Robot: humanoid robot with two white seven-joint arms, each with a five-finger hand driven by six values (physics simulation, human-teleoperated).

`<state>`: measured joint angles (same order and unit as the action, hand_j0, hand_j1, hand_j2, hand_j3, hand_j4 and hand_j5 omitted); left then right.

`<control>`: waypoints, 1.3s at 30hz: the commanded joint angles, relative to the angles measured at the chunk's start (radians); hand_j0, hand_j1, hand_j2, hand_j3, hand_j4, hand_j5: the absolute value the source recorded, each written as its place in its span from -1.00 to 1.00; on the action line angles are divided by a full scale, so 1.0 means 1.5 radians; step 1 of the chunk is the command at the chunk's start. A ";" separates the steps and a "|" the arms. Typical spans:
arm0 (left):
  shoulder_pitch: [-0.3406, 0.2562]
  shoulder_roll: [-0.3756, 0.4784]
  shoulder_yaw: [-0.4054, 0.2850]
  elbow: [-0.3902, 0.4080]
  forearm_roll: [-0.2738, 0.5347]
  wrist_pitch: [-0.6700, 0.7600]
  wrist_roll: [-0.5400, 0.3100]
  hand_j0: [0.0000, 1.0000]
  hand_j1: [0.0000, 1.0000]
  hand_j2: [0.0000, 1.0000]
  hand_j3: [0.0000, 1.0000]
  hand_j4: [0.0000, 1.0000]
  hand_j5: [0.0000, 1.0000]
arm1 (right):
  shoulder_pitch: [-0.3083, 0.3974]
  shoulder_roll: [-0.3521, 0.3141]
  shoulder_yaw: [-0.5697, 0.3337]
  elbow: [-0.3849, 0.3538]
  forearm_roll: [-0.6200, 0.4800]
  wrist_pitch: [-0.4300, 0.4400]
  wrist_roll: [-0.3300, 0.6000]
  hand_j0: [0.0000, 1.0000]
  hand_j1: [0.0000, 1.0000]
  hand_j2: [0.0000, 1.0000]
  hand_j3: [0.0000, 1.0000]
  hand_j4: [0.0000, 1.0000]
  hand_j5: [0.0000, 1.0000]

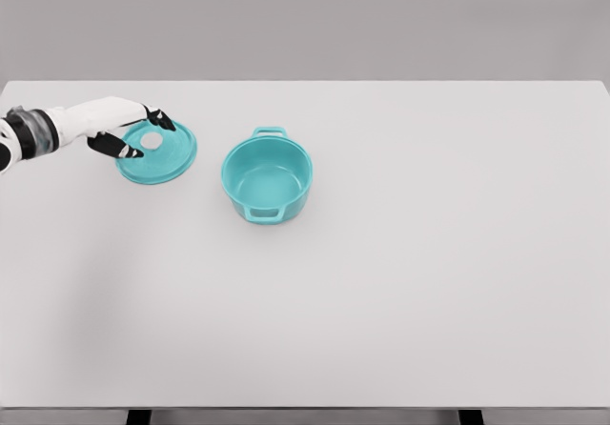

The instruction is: Cover the pot with left arm

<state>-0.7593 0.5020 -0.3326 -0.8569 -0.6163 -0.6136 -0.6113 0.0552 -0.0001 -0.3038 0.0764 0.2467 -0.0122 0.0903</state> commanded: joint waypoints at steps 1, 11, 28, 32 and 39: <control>0.000 0.000 0.002 -0.001 0.003 0.002 0.000 0.46 0.46 0.46 0.46 0.46 0.46 | 0.000 0.000 0.000 0.000 0.000 0.000 0.000 1.00 1.00 1.00 1.00 1.00 1.00; -0.003 -0.002 0.005 -0.003 -0.042 0.002 0.000 0.46 0.46 0.46 0.46 0.46 0.46 | 0.000 0.000 0.000 0.000 0.000 0.000 0.000 1.00 1.00 1.00 1.00 1.00 1.00; -0.018 -0.019 0.006 0.004 -0.069 0.002 0.000 0.46 0.46 0.46 0.46 0.46 0.46 | 0.000 0.000 0.000 0.000 0.000 0.000 0.000 1.00 1.00 1.00 1.00 1.00 1.00; -0.017 -0.019 0.006 0.006 -0.069 0.002 0.000 0.46 0.46 0.46 0.46 0.46 0.46 | 0.000 0.000 0.000 0.000 -0.001 0.000 0.000 1.00 1.00 1.00 1.00 1.00 1.00; -0.014 -0.018 0.007 0.009 -0.070 0.002 0.000 0.46 0.46 0.46 0.46 0.46 0.46 | 0.000 0.000 0.000 0.000 0.000 0.000 0.000 1.00 1.00 1.00 1.00 1.00 1.00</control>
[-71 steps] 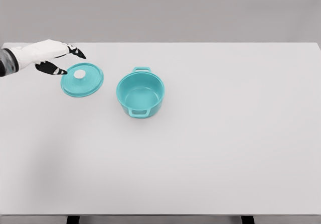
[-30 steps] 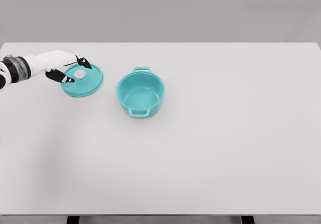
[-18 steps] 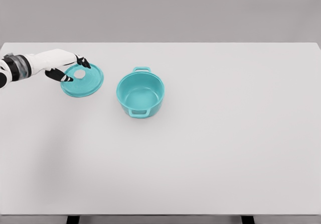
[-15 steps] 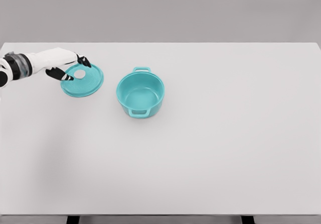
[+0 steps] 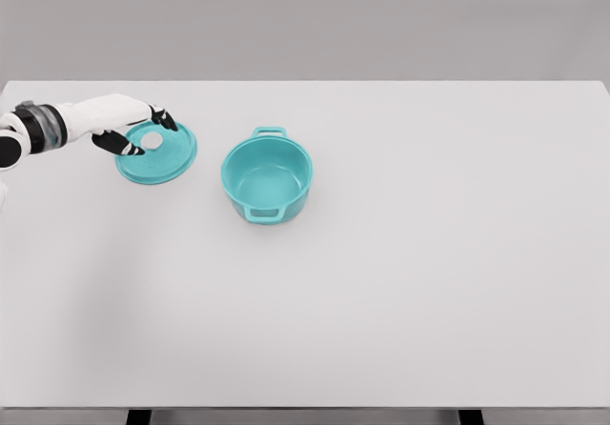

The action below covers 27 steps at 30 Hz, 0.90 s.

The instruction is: Cover the pot with left arm

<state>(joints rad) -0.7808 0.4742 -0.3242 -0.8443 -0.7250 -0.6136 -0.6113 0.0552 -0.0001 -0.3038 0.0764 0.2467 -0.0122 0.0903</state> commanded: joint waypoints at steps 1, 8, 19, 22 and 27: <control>0.000 0.001 0.001 0.015 0.004 0.002 0.000 0.46 0.46 0.46 0.46 0.46 0.46 | 0.000 0.000 0.000 0.000 0.000 0.000 0.000 1.00 1.00 1.00 1.00 1.00 1.00; 0.000 0.000 0.000 0.039 0.004 0.002 0.000 0.46 0.46 0.46 0.46 0.46 0.46 | 0.000 0.000 0.000 0.000 0.000 0.000 0.000 1.00 1.00 1.00 1.00 1.00 1.00; -0.007 -0.008 0.000 0.039 0.004 0.002 0.000 0.42 0.42 0.42 0.42 0.42 0.42 | 0.000 0.000 0.000 0.000 0.000 0.000 0.000 1.00 1.00 1.00 1.00 1.00 1.00; -0.008 -0.012 -0.001 0.039 0.004 0.002 0.000 0.41 0.41 0.41 0.41 0.41 0.41 | 0.000 0.000 0.000 0.000 0.000 0.000 0.000 1.00 1.00 1.00 1.00 1.00 1.00; -0.010 -0.013 -0.001 0.039 0.004 0.002 0.000 0.28 0.28 0.28 0.28 0.28 0.28 | 0.000 0.000 0.000 -0.001 0.000 0.000 0.000 1.00 1.00 1.00 1.00 1.00 1.00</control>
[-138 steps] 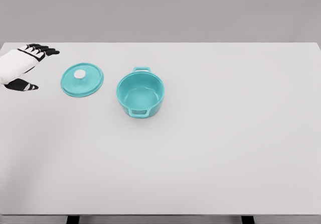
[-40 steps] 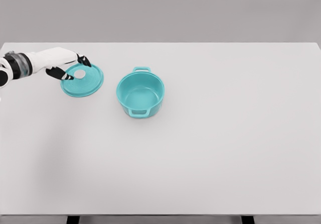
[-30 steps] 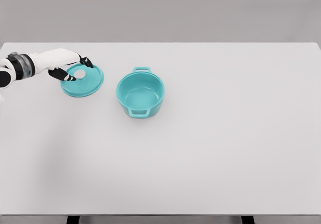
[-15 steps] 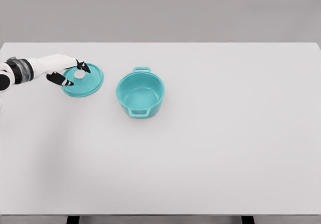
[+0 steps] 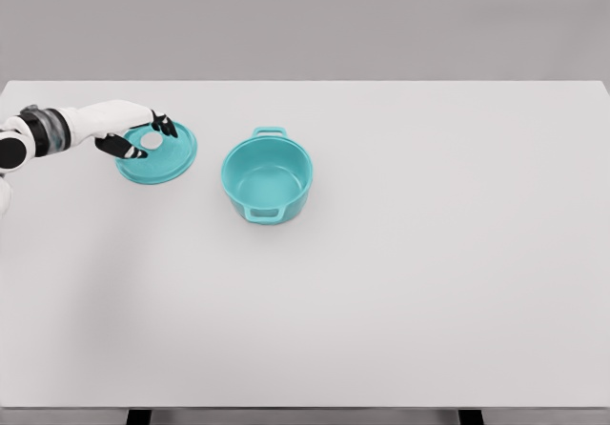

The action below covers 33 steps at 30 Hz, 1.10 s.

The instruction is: Cover the pot with left arm

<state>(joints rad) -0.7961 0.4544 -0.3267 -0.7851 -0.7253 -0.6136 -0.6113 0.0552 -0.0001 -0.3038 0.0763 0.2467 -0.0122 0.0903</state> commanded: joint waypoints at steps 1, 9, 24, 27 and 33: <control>0.000 0.000 0.001 0.000 0.004 0.002 0.000 0.28 0.28 0.28 0.28 0.28 0.28 | 0.000 0.000 0.000 0.000 0.000 0.000 0.000 1.00 1.00 1.00 1.00 1.00 1.00; 0.000 0.001 0.001 0.001 0.004 0.002 0.000 0.28 0.28 0.28 0.28 0.28 0.28 | 0.000 0.000 0.000 0.000 0.000 0.000 0.000 1.00 1.00 1.00 1.00 1.00 1.00; 0.004 0.001 0.002 0.008 0.004 0.002 0.000 0.28 0.28 0.28 0.28 0.28 0.28 | 0.000 0.000 0.000 0.000 0.000 0.000 0.000 1.00 1.00 1.00 1.00 1.00 1.00; 0.004 0.002 0.002 0.010 0.004 0.002 0.000 0.21 0.21 0.21 0.21 0.21 0.21 | 0.000 0.000 0.000 0.000 0.000 0.000 0.000 1.00 1.00 1.00 1.00 1.00 1.00; 0.004 0.002 0.002 0.010 0.004 0.002 0.000 0.10 0.10 0.10 0.10 0.10 0.10 | 0.000 0.000 0.000 0.000 0.000 0.000 0.000 1.00 1.00 1.00 1.00 1.00 1.00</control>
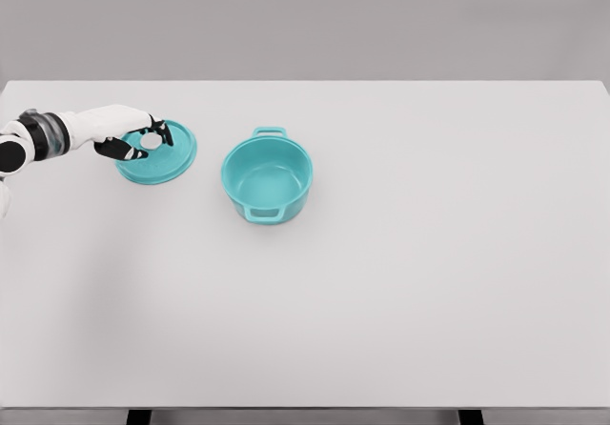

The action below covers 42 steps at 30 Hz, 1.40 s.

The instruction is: Cover the pot with left arm

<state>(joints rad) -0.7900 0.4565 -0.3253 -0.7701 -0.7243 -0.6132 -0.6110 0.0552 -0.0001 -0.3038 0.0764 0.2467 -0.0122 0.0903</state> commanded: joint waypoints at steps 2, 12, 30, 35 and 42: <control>0.000 0.002 0.001 0.000 0.003 0.002 0.000 0.04 0.04 0.04 0.04 0.04 0.04 | 0.000 0.000 0.000 0.000 0.000 0.000 0.000 1.00 1.00 1.00 1.00 1.00 1.00; 0.001 0.008 0.000 -0.011 0.011 0.002 0.000 -0.07 -0.07 -0.07 -0.07 -0.07 -0.07 | 0.000 0.000 0.000 0.000 0.000 0.000 0.000 1.00 1.00 1.00 1.00 1.00 1.00; 0.016 0.092 -0.006 -0.112 0.087 0.002 0.000 -0.06 -0.06 -0.06 -0.06 -0.06 -0.06 | 0.000 0.000 0.000 0.000 0.000 0.000 0.000 1.00 1.00 1.00 1.00 1.00 1.00; 0.015 0.098 -0.007 -0.132 0.089 0.002 0.000 -0.05 -0.05 -0.05 -0.05 -0.05 -0.05 | 0.000 0.000 0.000 0.000 0.000 0.000 0.000 1.00 1.00 1.00 1.00 1.00 1.00; 0.016 0.136 -0.064 -0.200 0.155 0.002 0.000 -0.05 -0.05 -0.05 -0.05 -0.05 -0.05 | 0.000 0.000 0.000 0.000 0.000 0.000 0.000 1.00 1.00 1.00 1.00 1.00 1.00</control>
<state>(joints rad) -0.7670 0.6417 -0.3885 -1.0398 -0.5356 -0.6137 -0.6114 0.0552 -0.0001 -0.3038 0.0762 0.2465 -0.0122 0.0903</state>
